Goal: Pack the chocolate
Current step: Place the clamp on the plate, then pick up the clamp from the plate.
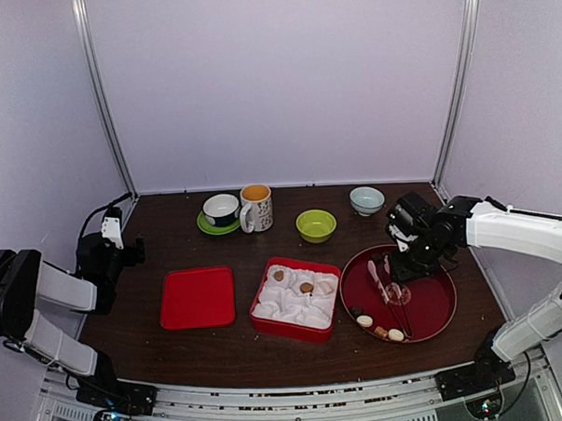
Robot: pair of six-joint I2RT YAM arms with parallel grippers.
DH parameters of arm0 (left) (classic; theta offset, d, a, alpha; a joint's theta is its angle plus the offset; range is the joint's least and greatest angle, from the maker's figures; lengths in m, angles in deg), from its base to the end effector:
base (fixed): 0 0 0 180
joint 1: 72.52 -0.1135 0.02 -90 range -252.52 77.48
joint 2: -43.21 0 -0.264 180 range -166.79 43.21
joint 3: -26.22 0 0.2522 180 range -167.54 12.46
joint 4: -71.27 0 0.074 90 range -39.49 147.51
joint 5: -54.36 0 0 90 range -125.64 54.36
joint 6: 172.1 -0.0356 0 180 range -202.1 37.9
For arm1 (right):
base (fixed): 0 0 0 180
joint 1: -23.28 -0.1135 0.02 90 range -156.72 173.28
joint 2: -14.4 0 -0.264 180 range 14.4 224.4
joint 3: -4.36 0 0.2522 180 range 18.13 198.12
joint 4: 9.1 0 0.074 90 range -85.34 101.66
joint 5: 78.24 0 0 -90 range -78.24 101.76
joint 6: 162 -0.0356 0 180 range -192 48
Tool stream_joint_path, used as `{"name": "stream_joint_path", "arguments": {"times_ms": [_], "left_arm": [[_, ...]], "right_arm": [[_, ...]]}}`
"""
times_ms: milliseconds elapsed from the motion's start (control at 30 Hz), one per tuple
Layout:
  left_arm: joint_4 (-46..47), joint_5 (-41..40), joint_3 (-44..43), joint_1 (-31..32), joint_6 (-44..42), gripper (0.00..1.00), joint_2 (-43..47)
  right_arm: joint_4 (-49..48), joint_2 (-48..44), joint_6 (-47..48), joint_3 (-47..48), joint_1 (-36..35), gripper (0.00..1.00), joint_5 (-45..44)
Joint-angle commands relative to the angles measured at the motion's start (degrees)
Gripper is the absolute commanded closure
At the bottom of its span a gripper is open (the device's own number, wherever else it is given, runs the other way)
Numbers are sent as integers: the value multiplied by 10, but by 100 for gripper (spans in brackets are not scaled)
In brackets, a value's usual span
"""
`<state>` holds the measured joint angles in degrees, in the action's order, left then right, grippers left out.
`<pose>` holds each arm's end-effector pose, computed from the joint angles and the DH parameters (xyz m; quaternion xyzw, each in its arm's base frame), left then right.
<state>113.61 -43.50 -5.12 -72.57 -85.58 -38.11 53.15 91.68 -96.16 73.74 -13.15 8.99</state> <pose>0.2506 0.0051 0.1668 -0.0226 0.7519 0.0718 0.6550 0.2013 0.1464 0.2333 -0.1011 0.9796 0.0664 0.1608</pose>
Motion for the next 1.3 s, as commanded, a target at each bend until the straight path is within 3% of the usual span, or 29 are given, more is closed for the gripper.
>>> {"name": "stream_joint_path", "arguments": {"times_ms": [0,233,467,1267], "left_arm": [[32,5,-7,-6,3,2,-3],[33,5,-6,-6,2,2,-3],[33,5,-6,-6,2,2,-3],[33,5,-6,-5,2,2,-3]], "right_arm": [[-9,-5,13,-3,4,52,6],[-94,-52,-36,-112,-1,33,45],[-162,-49,-78,-190,-27,39,47],[-206,-10,-91,-217,-63,46,16]]}}
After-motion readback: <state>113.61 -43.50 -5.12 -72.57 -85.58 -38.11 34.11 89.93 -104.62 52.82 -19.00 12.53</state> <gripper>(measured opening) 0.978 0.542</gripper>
